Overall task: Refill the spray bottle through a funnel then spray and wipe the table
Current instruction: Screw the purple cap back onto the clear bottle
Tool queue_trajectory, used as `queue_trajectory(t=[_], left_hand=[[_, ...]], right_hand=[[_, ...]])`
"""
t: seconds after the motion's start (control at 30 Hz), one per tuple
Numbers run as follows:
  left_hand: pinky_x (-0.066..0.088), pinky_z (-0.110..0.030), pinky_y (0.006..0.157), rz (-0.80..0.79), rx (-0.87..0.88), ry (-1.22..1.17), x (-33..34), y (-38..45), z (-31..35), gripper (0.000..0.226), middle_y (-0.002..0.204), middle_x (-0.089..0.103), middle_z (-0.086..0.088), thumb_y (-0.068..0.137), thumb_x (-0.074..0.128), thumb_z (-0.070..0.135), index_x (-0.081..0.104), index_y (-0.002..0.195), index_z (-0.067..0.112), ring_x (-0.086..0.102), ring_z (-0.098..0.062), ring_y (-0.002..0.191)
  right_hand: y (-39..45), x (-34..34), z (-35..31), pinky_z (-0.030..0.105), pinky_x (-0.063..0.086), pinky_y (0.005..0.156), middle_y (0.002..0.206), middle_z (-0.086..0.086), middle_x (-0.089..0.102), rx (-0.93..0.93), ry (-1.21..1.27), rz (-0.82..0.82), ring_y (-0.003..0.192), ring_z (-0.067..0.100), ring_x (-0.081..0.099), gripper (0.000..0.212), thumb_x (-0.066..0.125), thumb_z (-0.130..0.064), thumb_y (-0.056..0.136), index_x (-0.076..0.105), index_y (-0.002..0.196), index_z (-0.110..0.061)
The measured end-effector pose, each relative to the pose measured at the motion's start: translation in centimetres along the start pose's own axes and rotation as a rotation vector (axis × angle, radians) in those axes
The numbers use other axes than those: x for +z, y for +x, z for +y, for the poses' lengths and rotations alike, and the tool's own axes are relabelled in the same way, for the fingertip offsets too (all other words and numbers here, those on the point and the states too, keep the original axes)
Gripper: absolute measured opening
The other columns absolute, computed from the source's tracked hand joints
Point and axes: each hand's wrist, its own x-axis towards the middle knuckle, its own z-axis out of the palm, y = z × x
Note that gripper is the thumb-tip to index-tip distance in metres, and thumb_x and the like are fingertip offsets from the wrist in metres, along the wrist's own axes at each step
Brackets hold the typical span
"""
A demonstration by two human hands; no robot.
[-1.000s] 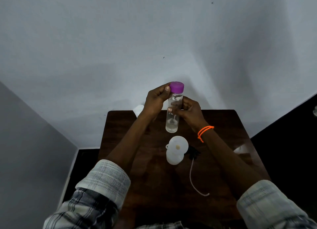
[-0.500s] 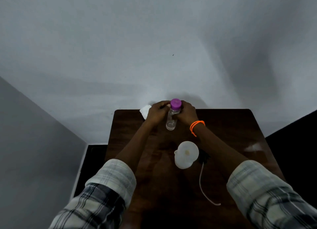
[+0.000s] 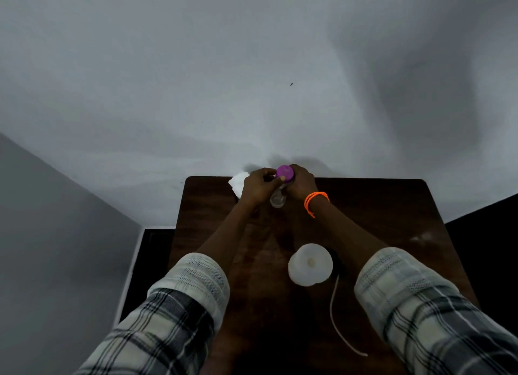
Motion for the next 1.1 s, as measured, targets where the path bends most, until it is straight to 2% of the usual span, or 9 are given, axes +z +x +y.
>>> queue_trajectory(t=[0.17, 0.3, 0.47, 0.57, 0.67, 0.73, 0.83, 0.97, 1.1], left_hand=[[0.052, -0.029, 0.094, -0.023, 0.005, 0.027, -0.2, -0.1, -0.6, 0.035, 0.113, 0.075, -0.003, 0.091, 0.075, 0.032, 0.071, 0.121, 0.016, 0.069, -0.014, 0.104], [0.048, -0.022, 0.090, -0.036, 0.011, 0.051, -0.4, -0.2, -1.1, 0.036, 0.118, 0.073, -0.004, 0.093, 0.073, 0.021, 0.068, 0.127, 0.012, 0.067, -0.014, 0.108], [0.052, -0.030, 0.097, 0.026, -0.036, 0.001, -0.5, -1.1, -1.3, 0.040, 0.115, 0.073, -0.002, 0.089, 0.076, 0.024, 0.067, 0.127, 0.012, 0.067, -0.012, 0.105], [0.055, -0.030, 0.091, 0.088, -0.038, -0.049, -0.4, -2.3, -1.3, 0.033, 0.107, 0.075, -0.003, 0.089, 0.075, 0.023, 0.071, 0.120, 0.012, 0.070, -0.015, 0.096], [0.058, -0.021, 0.068, -0.001, -0.078, -0.112, 0.2, -4.4, -1.3, 0.030, 0.095, 0.075, -0.003, 0.093, 0.073, 0.028, 0.071, 0.118, 0.013, 0.070, -0.011, 0.071], [0.050, -0.013, 0.054, -0.091, -0.112, -0.132, 0.7, -6.1, -1.5, 0.027, 0.087, 0.073, 0.001, 0.094, 0.071, 0.032, 0.071, 0.115, 0.014, 0.065, -0.004, 0.060], [0.053, -0.019, 0.058, -0.195, -0.177, -0.195, 1.6, -8.5, -2.3, 0.023, 0.084, 0.072, -0.002, 0.097, 0.068, 0.035, 0.073, 0.108, 0.015, 0.066, -0.011, 0.069], [0.050, -0.025, 0.057, -0.250, -0.292, -0.357, 2.9, -11.7, -3.4, 0.032, 0.090, 0.069, -0.010, 0.101, 0.062, 0.032, 0.071, 0.109, 0.002, 0.063, -0.016, 0.074], [0.050, -0.031, 0.058, -0.243, -0.352, -0.478, 3.9, -14.3, -4.1, 0.037, 0.086, 0.066, -0.014, 0.098, 0.066, 0.034, 0.069, 0.105, -0.002, 0.061, -0.025, 0.072]], right_hand=[[0.5, 0.8, 0.4, 0.020, 0.034, 0.073, 0.116, 0.014, 0.071, 0.006, 0.009, -0.012, 0.109, 0.032, 0.065, 0.040, 0.080, -0.012, 0.078, 0.067, 0.115, -0.008], [0.4, 1.1, 0.4, 0.021, 0.036, 0.077, 0.116, 0.014, 0.071, 0.000, 0.046, -0.004, 0.109, 0.032, 0.064, 0.044, 0.084, -0.021, 0.078, 0.066, 0.116, -0.008], [-0.3, 0.6, 0.7, 0.020, 0.037, 0.080, 0.117, 0.010, 0.071, -0.013, 0.078, 0.011, 0.108, 0.027, 0.065, 0.050, 0.086, -0.026, 0.077, 0.064, 0.120, -0.011], [-1.3, 0.1, 1.7, 0.025, 0.046, 0.086, 0.117, 0.014, 0.070, 0.008, 0.081, 0.025, 0.107, 0.030, 0.066, 0.058, 0.084, -0.018, 0.077, 0.060, 0.129, -0.009], [-2.7, -0.8, 3.1, 0.035, 0.051, 0.098, 0.114, 0.012, 0.068, 0.094, 0.108, -0.011, 0.105, 0.026, 0.065, 0.069, 0.089, -0.017, 0.071, 0.059, 0.133, -0.009], [-3.9, -1.3, 4.3, 0.037, 0.054, 0.096, 0.108, 0.009, 0.071, 0.145, 0.140, -0.040, 0.100, 0.024, 0.068, 0.064, 0.090, -0.022, 0.070, 0.064, 0.127, -0.011], [-6.5, -2.2, 6.2, 0.044, 0.062, 0.084, 0.099, 0.006, 0.074, 0.163, 0.184, -0.096, 0.090, 0.024, 0.073, 0.041, 0.088, -0.034, 0.074, 0.071, 0.109, -0.019], [-10.8, -3.4, 7.9, 0.045, 0.064, 0.074, 0.089, 0.011, 0.076, 0.160, 0.250, -0.077, 0.081, 0.024, 0.075, 0.024, 0.081, -0.038, 0.083, 0.073, 0.097, -0.021], [-14.1, -4.1, 10.0, 0.049, 0.062, 0.077, 0.078, 0.001, 0.076, 0.112, 0.258, 0.003, 0.072, 0.016, 0.074, 0.030, 0.076, -0.056, 0.076, 0.076, 0.086, -0.027]])
